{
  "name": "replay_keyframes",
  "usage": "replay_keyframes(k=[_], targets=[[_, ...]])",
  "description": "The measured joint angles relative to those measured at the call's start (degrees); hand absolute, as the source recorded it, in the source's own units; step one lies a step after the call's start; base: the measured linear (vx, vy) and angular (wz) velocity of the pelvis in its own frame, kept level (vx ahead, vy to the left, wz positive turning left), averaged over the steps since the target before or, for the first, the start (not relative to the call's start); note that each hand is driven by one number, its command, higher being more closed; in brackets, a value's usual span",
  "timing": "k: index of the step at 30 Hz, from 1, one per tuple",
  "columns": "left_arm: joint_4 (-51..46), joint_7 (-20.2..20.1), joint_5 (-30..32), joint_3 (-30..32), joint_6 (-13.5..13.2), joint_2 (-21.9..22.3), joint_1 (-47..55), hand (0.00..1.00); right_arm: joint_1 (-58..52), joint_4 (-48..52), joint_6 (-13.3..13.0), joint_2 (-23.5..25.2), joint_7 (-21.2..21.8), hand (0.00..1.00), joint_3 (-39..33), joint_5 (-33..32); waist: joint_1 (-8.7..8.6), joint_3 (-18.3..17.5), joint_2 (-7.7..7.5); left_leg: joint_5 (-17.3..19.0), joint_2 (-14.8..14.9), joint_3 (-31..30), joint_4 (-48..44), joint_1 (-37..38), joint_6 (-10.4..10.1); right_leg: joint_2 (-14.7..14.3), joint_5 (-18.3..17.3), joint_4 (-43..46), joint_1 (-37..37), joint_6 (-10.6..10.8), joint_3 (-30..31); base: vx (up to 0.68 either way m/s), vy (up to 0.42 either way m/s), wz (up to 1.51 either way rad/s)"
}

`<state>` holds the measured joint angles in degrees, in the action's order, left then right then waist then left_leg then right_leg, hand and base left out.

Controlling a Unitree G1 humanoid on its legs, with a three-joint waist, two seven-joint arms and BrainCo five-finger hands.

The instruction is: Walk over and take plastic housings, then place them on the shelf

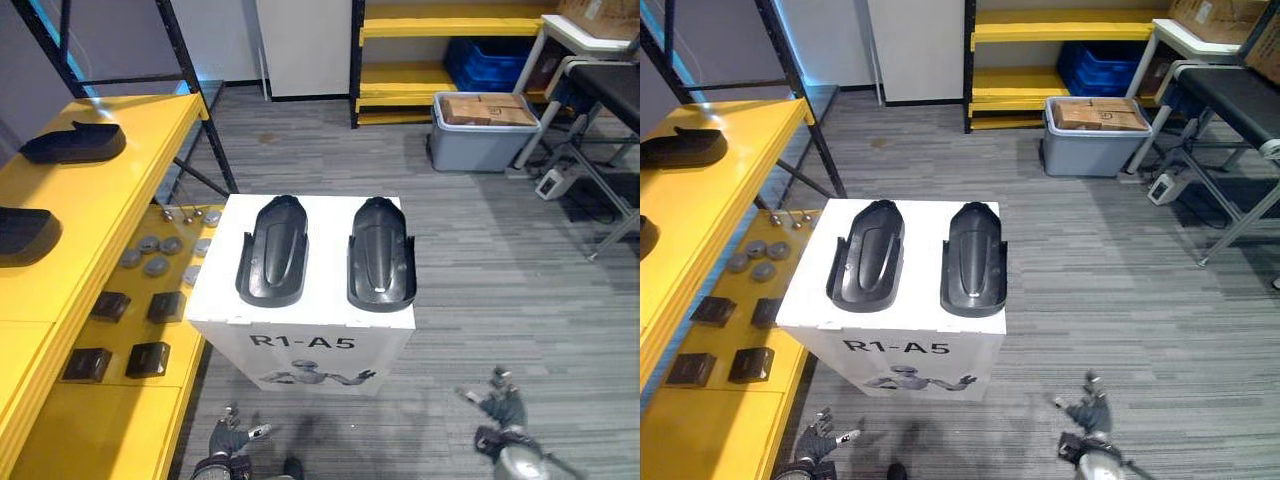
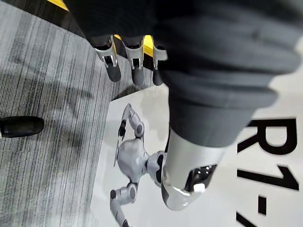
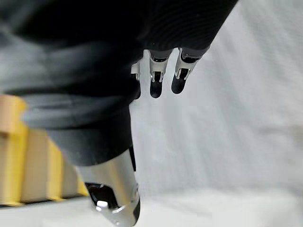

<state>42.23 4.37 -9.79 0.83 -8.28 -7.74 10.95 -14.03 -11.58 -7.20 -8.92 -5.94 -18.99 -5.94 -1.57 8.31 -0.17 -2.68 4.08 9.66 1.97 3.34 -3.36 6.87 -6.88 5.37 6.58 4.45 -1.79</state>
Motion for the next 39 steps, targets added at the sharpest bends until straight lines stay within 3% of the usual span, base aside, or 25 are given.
replay_keyframes(k=[4,8,13,15,20,23,29,33,39], targets=[[-0.6,-0.1,0.6,0.0,-0.1,0.0,1.6,0.00,0.2,9.3,-0.8,-0.4,-0.9,0.00,-3.4,5.5,-0.51,-1.2,-1.01,0.0,0.1,0.7,0.7,0.6,0.0,-0.2,0.0,0.0,-0.1,0.0,1.1,0.03,0.004,-0.07],[-0.6,-0.9,1.1,0.0,-0.1,0.0,2.8,0.00,2.8,13.6,-0.8,-1.5,-1.5,0.00,-2.8,7.5,-0.46,-1.5,-0.85,-0.1,0.1,1.3,0.9,0.7,0.0,-0.1,0.0,0.1,-0.6,0.0,1.5,-0.04,0.001,-0.11],[-0.6,-1.8,1.1,-0.1,-0.2,0.0,3.5,0.00,10.8,15.1,-1.4,-7.3,-2.1,0.00,3.9,7.6,-0.21,-1.9,-0.63,-2.2,0.0,0.7,3.0,0.4,0.0,-0.2,0.0,0.5,-1.8,0.0,1.2,-0.10,-0.002,0.04],[-0.7,-2.3,1.0,-0.1,-0.2,0.0,3.8,0.00,13.8,14.6,-1.5,-7.3,-2.2,0.00,6.4,8.1,0.07,-2.0,-0.54,-2.5,-0.1,0.2,3.0,0.1,0.1,-0.2,0.0,0.7,-2.0,0.0,0.8,-0.08,-0.001,0.13],[-0.7,-2.3,0.7,-0.8,-0.5,0.1,3.9,0.00,23.1,4.8,-1.0,-7.2,-3.3,0.00,11.7,9.8,2.02,-2.0,-0.38,-3.2,-0.4,-1.1,3.0,-0.6,0.4,-0.1,0.0,0.6,-2.0,0.0,-0.5,-0.04,0.000,0.12],[-0.7,-2.2,-0.2,-2.0,-0.5,0.2,4.1,0.00,27.5,-1.5,0.7,-6.9,-4.3,0.00,13.2,10.9,2.61,-2.0,-0.26,-3.5,-0.5,-2.2,3.0,-1.4,0.5,0.1,0.0,0.4,-2.0,0.0,-1.6,-0.01,-0.005,0.23],[-0.8,-2.0,-0.3,-3.0,-0.5,0.5,4.4,0.00,36.5,-12.8,4.3,-5.8,-7.2,0.00,14.2,14.3,2.74,-1.0,1.14,-3.9,-0.7,-3.6,3.0,-2.1,0.5,0.1,0.1,0.1,-1.6,-0.1,-3.4,0.00,-0.010,0.12],[-1.3,-0.8,-1.8,-4.4,-0.6,0.7,3.3,0.00,43.7,-20.1,7.9,-3.0,-11.5,0.00,13.1,18.3,3.13,1.2,1.74,-4.2,-0.7,-3.7,3.2,-3.5,0.6,0.1,0.4,0.1,-2.9,-0.2,-3.5,-0.04,0.000,0.02],[-1.2,0.4,-2.5,-4.6,-0.6,1.2,2.3,0.00,48.7,-26.4,9.3,-1.2,-12.6,0.00,12.1,18.6,3.20,3.0,1.78,-4.3,-0.9,-4.1,3.1,-3.7,0.5,0.2,0.5,-0.2,-2.7,-0.2,-4.0,0.00,0.001,0.03]])
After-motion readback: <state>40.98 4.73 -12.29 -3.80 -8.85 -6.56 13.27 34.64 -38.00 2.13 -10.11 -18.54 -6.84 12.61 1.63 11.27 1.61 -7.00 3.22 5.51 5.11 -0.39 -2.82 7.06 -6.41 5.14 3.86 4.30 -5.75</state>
